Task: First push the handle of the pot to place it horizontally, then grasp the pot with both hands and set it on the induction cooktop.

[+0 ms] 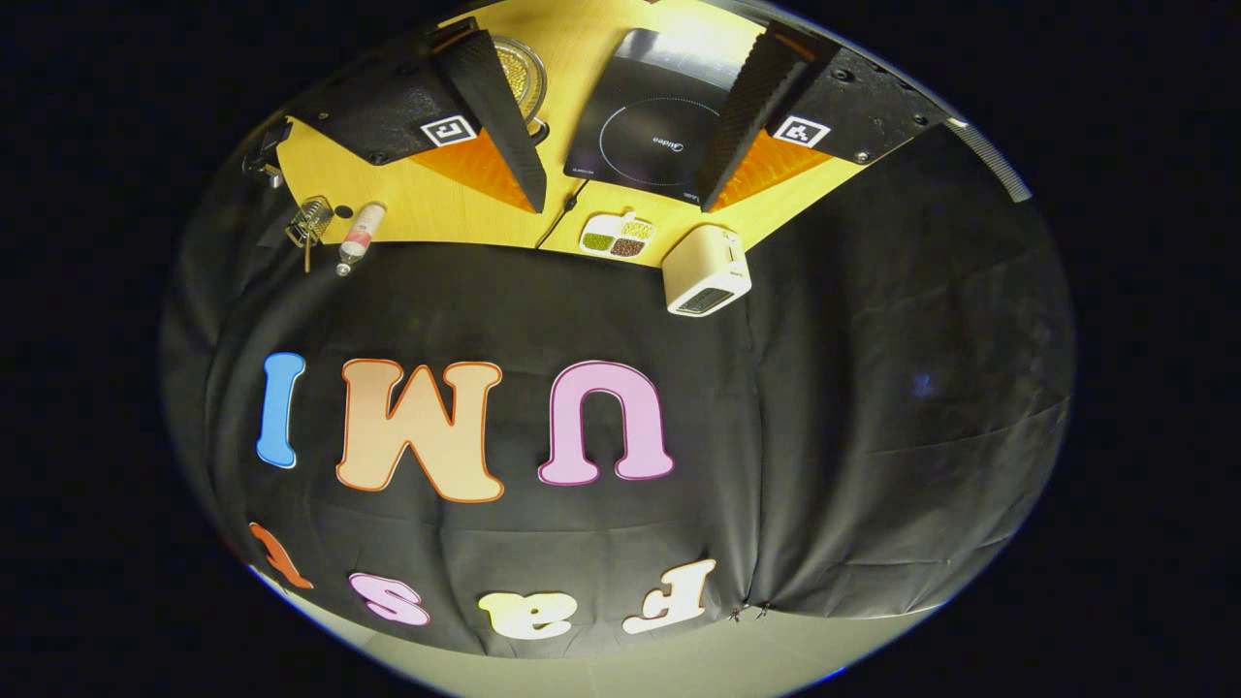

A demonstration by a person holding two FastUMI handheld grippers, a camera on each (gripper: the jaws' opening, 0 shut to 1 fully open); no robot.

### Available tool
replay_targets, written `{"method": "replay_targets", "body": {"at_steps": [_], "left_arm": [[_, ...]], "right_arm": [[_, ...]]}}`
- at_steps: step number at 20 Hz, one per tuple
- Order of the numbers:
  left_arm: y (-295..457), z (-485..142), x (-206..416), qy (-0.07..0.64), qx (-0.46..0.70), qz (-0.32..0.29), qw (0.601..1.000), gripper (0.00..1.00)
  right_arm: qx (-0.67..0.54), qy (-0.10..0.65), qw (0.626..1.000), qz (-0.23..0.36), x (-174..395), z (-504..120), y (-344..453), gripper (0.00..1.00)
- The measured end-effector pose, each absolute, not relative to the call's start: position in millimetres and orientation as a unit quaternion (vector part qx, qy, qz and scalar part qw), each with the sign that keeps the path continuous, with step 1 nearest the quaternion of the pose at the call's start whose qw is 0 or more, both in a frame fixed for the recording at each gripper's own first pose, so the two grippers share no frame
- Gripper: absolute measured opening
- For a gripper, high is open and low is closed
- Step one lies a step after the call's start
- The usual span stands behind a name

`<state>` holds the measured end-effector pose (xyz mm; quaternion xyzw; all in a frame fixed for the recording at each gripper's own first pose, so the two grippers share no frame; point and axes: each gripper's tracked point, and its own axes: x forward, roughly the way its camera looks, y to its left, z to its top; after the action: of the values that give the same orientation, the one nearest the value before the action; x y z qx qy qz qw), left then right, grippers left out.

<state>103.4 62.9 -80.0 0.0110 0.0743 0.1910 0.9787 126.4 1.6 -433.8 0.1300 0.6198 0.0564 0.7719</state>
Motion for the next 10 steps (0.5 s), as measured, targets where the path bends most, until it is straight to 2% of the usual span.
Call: {"method": "replay_targets", "body": {"at_steps": [2,3,5,7,10], "left_arm": [[62.0,-83.9,108.7,0.08,0.009,0.19,0.978,0.92],[61.3,-87.4,111.9,0.084,0.006,0.19,0.978,0.95],[59.8,-93.8,117.2,0.091,0.005,0.191,0.977,0.95],[57.8,-100.6,122.0,0.1,0.006,0.191,0.976,0.95],[55.3,-109.5,126.4,0.111,-0.001,0.192,0.975,0.95]], "right_arm": [[0.133,0.613,0.777,0.048,140.0,-433.4,-6.1,0.02],[0.135,0.61,0.779,0.045,144.8,-430.9,-9.3,0.0],[0.143,0.603,0.783,0.039,154.3,-429.1,-12.2,0.03],[0.15,0.599,0.786,0.036,166.0,-428.0,-14.6,0.0],[0.151,0.593,0.79,0.038,180.9,-425.3,-17.9,0.03]]}}
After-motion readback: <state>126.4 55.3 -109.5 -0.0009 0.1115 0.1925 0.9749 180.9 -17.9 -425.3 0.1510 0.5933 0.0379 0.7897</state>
